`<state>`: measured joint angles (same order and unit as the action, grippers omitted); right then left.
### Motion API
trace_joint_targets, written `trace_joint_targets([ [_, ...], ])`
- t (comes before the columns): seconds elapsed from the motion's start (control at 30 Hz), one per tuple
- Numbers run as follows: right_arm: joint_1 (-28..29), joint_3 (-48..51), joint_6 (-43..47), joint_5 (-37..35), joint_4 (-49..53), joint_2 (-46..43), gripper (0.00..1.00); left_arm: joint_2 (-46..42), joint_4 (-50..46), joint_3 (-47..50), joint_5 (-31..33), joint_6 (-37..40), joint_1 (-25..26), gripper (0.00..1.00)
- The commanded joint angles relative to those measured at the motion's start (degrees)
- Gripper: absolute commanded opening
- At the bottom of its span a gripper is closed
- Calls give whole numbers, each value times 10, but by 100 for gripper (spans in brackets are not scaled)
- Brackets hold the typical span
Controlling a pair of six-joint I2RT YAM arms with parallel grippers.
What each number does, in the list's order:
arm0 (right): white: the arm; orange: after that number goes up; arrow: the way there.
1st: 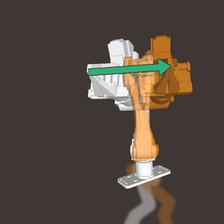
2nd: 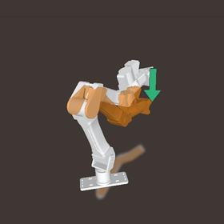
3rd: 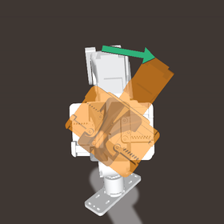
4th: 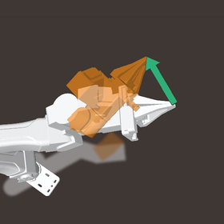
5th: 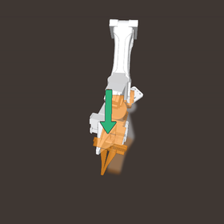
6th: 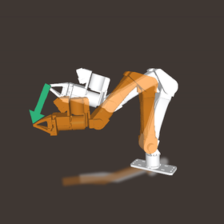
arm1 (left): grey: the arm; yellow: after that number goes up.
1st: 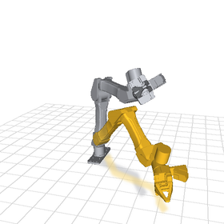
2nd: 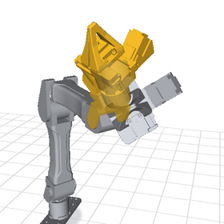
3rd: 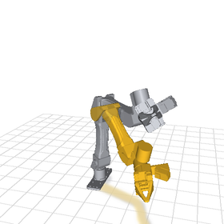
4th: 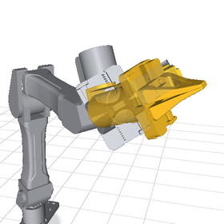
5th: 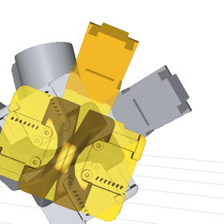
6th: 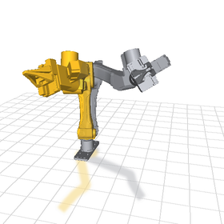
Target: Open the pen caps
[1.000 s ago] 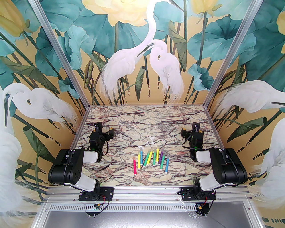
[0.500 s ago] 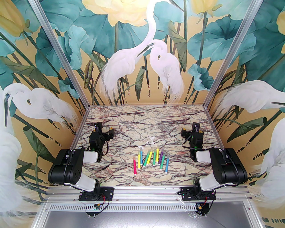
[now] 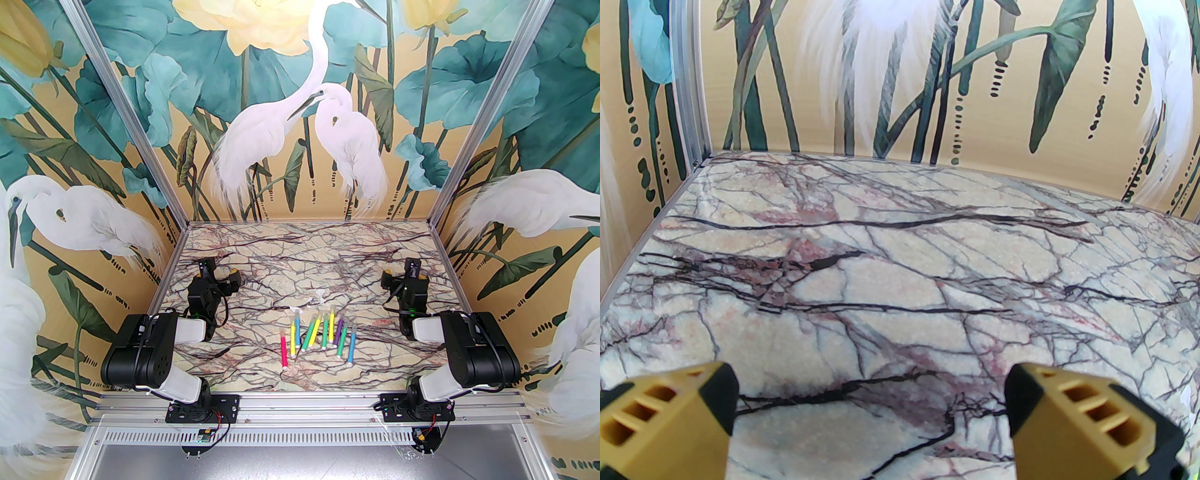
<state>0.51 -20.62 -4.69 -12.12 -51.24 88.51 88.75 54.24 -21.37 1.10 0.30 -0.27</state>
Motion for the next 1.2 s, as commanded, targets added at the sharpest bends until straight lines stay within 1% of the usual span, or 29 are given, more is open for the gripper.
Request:
trace_joint_targets([
  [0.0, -3, -8, -6, 5, -8, 2, 99, 5, -4, -5, -10, 10, -1, 100],
  [0.07, -3, -8, -5, 8, -8, 2, 99, 4, -2, -3, -9, 10, -1, 100],
  [0.17, -1, -17, 4, 25, 20, -11, 99, 1, -1, -2, -2, 9, 0, 100],
  [0.27, 1, -21, -1, 8, 45, -36, 99, -21, -7, 4, 6, 5, 0, 100],
  [0.37, 3, -24, -5, -10, 71, -57, 99, -58, -22, 13, 28, 1, 2, 100],
  [0.43, 9, -44, -13, -43, 133, -78, 99, -92, -79, 3, 46, -7, 4, 100],
  [0.47, 14, -64, -25, -70, 194, -95, 99, -114, -127, -9, 50, -14, 6, 100],
  [0.5, 16, -83, -34, -82, 248, -108, 100, -132, -169, -21, 54, -20, 8, 100],
  [0.57, 26, -116, -32, -108, 332, -130, 99, -162, -242, -43, 57, -27, 14, 100],
  [0.63, 48, -146, -40, -149, 402, -145, 99, -194, -265, -44, 64, -23, 29, 100],
  [0.73, 74, -194, -66, -166, 507, -153, 99, -234, -306, -49, 66, -23, 51, 100],
  [0.87, 109, -258, -87, -127, 650, -153, 99, -272, -390, -71, 36, -38, 67, 100],
  [0.97, 121, -293, -125, -88, 746, -154, 98, -290, -408, -72, 22, -37, 82, 100],
  [1.03, 124, -301, -145, -45, 788, -160, 97, -298, -416, -73, 16, -37, 96, 99],
  [1.17, 138, -300, -181, -4, 845, -182, 96, -297, -441, -88, -2, -37, 119, 99],
])
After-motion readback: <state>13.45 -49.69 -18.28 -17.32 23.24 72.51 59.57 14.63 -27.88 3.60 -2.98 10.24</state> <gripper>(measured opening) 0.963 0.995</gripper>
